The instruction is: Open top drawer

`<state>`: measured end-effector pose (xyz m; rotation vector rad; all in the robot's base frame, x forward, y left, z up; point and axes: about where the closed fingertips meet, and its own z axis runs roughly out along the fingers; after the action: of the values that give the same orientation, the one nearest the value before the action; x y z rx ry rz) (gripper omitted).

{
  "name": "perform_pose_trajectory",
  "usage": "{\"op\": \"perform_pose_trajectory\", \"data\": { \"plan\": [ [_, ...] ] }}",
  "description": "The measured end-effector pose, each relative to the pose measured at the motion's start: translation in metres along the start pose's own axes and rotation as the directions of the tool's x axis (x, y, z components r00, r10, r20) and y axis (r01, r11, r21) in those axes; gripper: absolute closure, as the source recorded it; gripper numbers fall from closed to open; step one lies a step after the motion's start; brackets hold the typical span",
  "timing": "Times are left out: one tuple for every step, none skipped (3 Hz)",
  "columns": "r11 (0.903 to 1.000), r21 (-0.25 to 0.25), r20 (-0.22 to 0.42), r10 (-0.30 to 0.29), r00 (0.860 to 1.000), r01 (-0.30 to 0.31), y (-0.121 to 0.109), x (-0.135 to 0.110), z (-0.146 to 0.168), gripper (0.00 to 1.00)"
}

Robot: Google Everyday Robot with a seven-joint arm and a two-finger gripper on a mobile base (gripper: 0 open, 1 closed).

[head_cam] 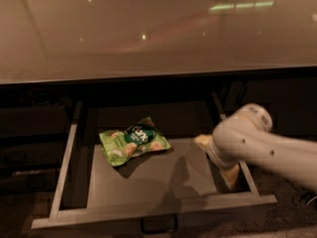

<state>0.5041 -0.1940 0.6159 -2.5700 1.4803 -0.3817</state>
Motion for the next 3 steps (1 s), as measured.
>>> {"op": "perform_pose_trajectory", "data": {
  "plan": [
    [0.9955,-0.094,-0.01,0.01,1.0,-0.011,0.0652,-0.0176,0.0164,0.0],
    [0.9938,-0.109,-0.021,0.02,1.0,-0.023,0.0734,-0.0184,0.0146,0.0],
    [0.9938,-0.109,-0.021,0.02,1.0,-0.023,0.0734,-0.0184,0.0146,0.0]
  ]
}}
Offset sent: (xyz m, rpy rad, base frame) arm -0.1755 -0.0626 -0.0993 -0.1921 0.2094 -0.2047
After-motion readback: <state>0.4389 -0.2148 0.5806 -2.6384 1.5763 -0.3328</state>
